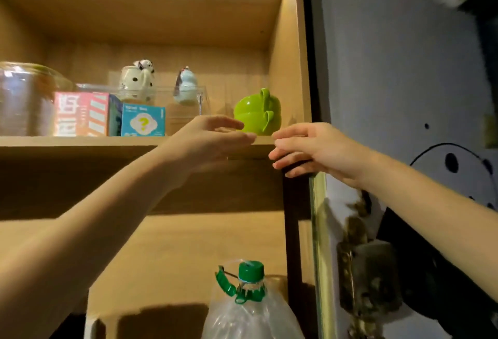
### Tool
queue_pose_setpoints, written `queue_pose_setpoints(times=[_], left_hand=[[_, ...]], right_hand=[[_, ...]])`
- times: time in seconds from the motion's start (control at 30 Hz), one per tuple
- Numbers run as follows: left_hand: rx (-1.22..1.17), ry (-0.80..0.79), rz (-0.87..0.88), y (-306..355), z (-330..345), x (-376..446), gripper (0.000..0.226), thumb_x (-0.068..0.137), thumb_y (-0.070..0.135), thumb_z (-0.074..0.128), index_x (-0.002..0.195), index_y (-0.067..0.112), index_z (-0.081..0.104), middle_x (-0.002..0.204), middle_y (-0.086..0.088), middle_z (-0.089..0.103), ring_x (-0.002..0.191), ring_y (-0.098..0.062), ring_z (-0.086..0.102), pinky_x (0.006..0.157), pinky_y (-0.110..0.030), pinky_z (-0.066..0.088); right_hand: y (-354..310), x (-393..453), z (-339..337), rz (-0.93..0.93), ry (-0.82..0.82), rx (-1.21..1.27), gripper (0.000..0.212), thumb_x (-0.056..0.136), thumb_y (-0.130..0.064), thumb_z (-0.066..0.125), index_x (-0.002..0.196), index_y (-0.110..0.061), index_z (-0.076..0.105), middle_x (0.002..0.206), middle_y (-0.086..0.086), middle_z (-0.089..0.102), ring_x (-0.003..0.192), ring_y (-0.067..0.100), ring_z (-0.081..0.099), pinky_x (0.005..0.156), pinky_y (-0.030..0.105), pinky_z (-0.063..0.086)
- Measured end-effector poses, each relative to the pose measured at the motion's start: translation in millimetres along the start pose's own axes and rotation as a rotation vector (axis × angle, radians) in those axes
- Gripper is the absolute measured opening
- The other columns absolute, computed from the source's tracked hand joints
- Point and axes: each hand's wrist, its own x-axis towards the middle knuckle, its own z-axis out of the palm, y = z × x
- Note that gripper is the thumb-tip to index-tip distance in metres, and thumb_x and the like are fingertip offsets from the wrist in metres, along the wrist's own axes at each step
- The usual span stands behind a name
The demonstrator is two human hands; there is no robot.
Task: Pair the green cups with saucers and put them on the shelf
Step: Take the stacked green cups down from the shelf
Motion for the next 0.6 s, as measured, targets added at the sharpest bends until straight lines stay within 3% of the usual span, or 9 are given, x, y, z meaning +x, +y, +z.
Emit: queue_pose_setpoints(times=[0.17, 0.3, 0.43, 0.53, 0.6], left_hand=[[0.012, 0.021, 0.075, 3.4, -12.8, 36.5, 0.072, 0.063, 0.037, 0.062, 0.129, 0.015, 0.044, 0.122, -0.004, 0.056, 0.112, -0.017, 0.056, 0.090, -0.025, 0.046], [-0.046, 0.116, 0.087, 2.4, -17.4, 71.0, 0.061, 0.082, 0.035, 0.054, 0.134, 0.009, 0.037, 0.131, -0.010, 0.050, 0.117, -0.022, 0.051, 0.089, -0.028, 0.043], [0.026, 0.247, 0.085, -13.2, -10.0, 105.7, 0.064, 0.082, 0.045, 0.052, 0.134, 0.010, 0.039, 0.139, -0.010, 0.045, 0.119, -0.021, 0.046, 0.093, -0.029, 0.035], [0.111, 0.267, 0.083, -31.4, -0.7, 123.2, 0.071, 0.082, 0.050, 0.048, 0.139, 0.012, 0.032, 0.147, -0.010, 0.036, 0.133, -0.024, 0.035, 0.098, -0.031, 0.029], [0.043, 0.252, 0.055, -33.1, 0.1, 129.6, 0.069, 0.083, 0.048, 0.049, 0.140, 0.013, 0.031, 0.151, -0.012, 0.030, 0.138, -0.026, 0.028, 0.107, -0.037, 0.025]], right_hand=[[-7.3, 35.9, -24.9, -0.158, 0.175, 0.058, 0.013, 0.089, -0.021, 0.056, 0.100, -0.025, 0.060, 0.104, 0.006, 0.071, 0.097, 0.018, 0.067, 0.082, 0.034, 0.057], [2.5, 66.7, -33.9, -0.182, 0.243, 0.053, 0.014, 0.093, -0.018, 0.049, 0.101, -0.024, 0.059, 0.109, 0.004, 0.067, 0.105, 0.017, 0.063, 0.090, 0.033, 0.053], [22.5, 96.2, -31.9, -0.179, 0.336, 0.173, 0.024, 0.094, -0.014, 0.046, 0.117, -0.014, 0.055, 0.124, 0.009, 0.058, 0.117, 0.020, 0.055, 0.098, 0.028, 0.045], [31.9, 112.2, -28.8, -0.135, 0.340, 0.294, 0.041, 0.096, -0.018, 0.043, 0.136, -0.010, 0.040, 0.141, 0.011, 0.044, 0.130, 0.024, 0.043, 0.109, 0.034, 0.035], [32.5, 121.5, -28.2, -0.111, 0.309, 0.340, 0.048, 0.098, -0.025, 0.038, 0.143, -0.011, 0.029, 0.151, 0.010, 0.032, 0.139, 0.027, 0.031, 0.114, 0.038, 0.026]])
